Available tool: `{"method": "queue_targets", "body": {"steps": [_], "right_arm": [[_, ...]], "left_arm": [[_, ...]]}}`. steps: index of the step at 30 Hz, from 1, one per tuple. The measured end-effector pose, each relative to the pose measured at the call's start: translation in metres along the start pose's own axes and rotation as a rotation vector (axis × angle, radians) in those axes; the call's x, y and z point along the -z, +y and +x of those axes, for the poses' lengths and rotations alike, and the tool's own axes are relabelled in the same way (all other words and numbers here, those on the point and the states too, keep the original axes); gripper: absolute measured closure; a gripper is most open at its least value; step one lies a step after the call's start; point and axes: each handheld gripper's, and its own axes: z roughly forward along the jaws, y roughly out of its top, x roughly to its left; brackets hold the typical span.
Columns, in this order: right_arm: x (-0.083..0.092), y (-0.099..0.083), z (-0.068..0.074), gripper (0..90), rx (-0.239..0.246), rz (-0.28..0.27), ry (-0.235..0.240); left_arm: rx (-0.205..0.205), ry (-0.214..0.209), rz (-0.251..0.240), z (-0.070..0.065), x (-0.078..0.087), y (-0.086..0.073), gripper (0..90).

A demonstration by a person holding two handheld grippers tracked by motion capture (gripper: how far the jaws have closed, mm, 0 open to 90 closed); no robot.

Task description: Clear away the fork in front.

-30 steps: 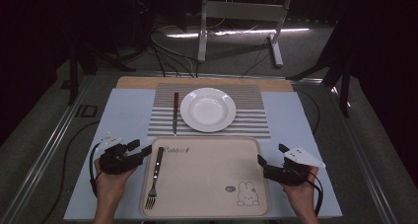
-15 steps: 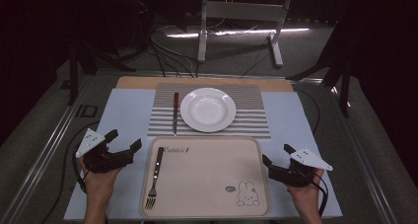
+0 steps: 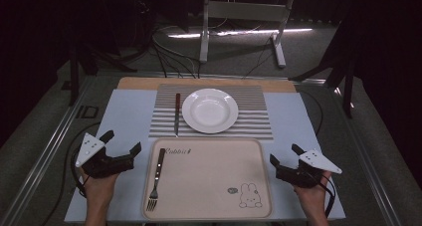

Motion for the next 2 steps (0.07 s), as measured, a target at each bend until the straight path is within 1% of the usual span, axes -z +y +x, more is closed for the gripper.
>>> {"method": "queue_targets", "body": {"steps": [2], "right_arm": [[0.0004,0.0,-0.0002,12.8,-0.001,-0.003,-0.001]], "left_arm": [[0.003,0.006,-0.003,0.0003,0.0003,-0.0006,0.1]]}}
